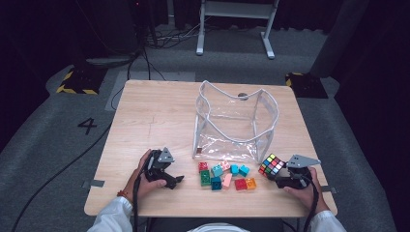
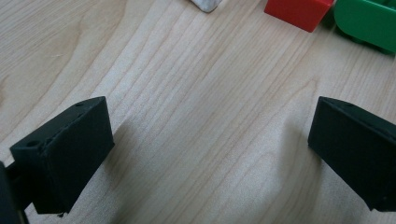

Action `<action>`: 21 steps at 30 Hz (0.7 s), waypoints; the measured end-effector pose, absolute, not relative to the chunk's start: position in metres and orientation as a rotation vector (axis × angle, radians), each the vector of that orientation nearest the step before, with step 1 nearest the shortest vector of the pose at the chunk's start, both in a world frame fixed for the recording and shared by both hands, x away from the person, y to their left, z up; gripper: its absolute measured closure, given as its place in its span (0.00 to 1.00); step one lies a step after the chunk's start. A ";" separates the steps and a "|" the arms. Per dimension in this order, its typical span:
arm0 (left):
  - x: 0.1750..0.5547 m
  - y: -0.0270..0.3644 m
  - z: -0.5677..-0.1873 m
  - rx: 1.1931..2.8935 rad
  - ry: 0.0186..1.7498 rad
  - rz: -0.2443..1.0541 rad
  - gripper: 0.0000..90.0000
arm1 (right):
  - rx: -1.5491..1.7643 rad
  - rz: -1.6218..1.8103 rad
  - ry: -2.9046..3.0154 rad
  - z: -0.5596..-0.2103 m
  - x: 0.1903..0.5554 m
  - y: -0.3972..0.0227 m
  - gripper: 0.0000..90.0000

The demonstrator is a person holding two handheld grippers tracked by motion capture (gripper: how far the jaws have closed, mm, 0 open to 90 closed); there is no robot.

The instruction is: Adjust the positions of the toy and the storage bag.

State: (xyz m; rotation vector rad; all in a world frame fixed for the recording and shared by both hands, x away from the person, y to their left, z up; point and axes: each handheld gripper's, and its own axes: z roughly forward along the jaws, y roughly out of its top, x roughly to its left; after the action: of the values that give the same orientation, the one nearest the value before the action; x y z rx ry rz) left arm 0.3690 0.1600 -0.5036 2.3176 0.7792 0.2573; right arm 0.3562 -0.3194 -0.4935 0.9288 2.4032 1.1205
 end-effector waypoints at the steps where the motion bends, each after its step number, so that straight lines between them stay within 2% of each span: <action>1: 0.369 0.160 -0.504 2.318 0.777 0.259 0.00 | 0.933 1.130 2.396 -0.493 0.356 -0.320 0.37; 21: 0.372 0.160 -0.504 2.326 0.749 0.237 0.00 | 0.978 1.171 2.293 -0.473 0.360 -0.339 0.37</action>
State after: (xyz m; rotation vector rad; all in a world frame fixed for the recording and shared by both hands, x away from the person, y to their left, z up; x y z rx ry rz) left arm 0.3718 0.1602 -0.5038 2.3260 0.7492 0.2365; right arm 0.3604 -0.3389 -0.4730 0.9775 2.2932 1.1712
